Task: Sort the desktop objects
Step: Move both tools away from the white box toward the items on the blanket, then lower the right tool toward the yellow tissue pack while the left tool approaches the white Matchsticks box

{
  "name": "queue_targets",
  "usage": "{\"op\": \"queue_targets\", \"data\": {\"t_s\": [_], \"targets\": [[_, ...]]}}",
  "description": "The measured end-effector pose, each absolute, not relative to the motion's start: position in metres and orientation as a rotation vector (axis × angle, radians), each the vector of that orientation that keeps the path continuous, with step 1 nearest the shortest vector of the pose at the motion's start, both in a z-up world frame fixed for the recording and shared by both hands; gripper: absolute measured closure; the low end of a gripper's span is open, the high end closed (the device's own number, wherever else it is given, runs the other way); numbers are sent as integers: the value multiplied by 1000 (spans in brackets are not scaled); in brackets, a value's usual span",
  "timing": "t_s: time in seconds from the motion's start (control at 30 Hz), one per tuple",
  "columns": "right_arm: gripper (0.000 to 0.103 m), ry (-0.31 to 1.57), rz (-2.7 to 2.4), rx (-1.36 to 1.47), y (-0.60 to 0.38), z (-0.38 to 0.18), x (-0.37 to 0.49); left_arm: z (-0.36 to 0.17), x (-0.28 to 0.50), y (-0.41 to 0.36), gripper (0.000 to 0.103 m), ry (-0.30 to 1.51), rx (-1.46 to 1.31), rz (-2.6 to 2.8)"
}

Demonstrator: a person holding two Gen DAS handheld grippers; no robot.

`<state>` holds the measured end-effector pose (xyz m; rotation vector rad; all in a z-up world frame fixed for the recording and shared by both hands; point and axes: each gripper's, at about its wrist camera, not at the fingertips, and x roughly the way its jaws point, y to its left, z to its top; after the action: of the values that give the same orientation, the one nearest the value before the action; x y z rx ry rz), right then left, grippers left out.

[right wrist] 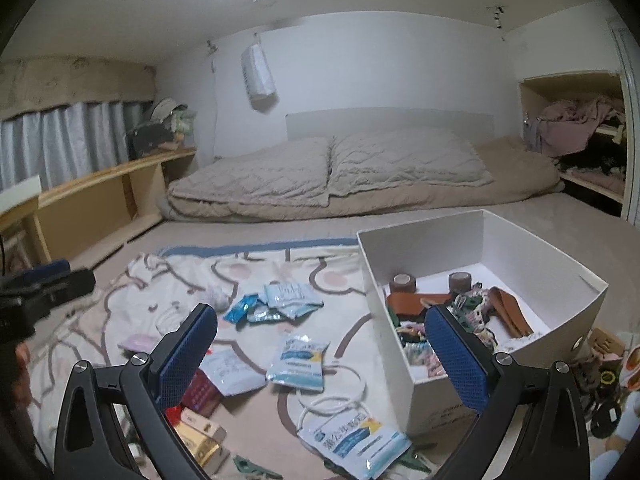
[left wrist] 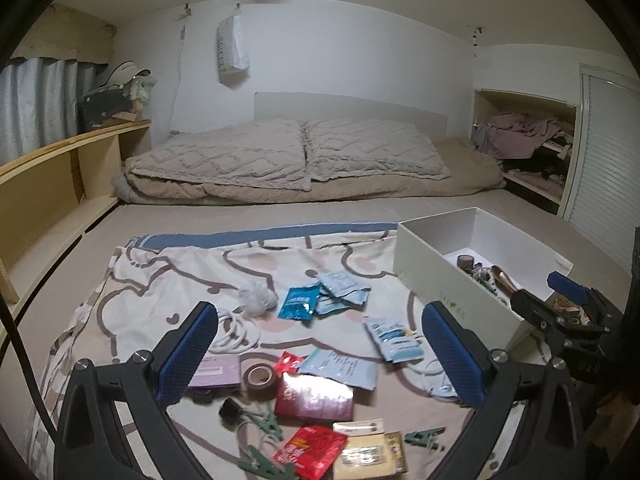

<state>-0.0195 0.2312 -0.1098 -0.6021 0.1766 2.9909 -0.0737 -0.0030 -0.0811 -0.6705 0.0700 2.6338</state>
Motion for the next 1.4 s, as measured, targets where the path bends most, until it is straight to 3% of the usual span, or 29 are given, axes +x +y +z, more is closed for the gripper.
{"op": "queue_targets", "data": {"t_s": [0.47,0.7,1.0,1.2,1.4], "targets": [[0,61,3106,-818,196,-149,-26,-108,-88,-27,0,-24,-777,2637],[0,-134,3166,-1019,154,-177,-25,-112,-89,-37,0,-45,-809,2648],[0,-116,3171,-1227,107,-204,-34,-103,-83,-46,0,-17,-756,2702],[0,-124,3127,-1331,95,-219,-44,-118,-79,-43,0,108,-893,2744],[0,-139,3053,-1383,99,-232,-51,-137,-77,-45,0,89,-1039,2713]]}}
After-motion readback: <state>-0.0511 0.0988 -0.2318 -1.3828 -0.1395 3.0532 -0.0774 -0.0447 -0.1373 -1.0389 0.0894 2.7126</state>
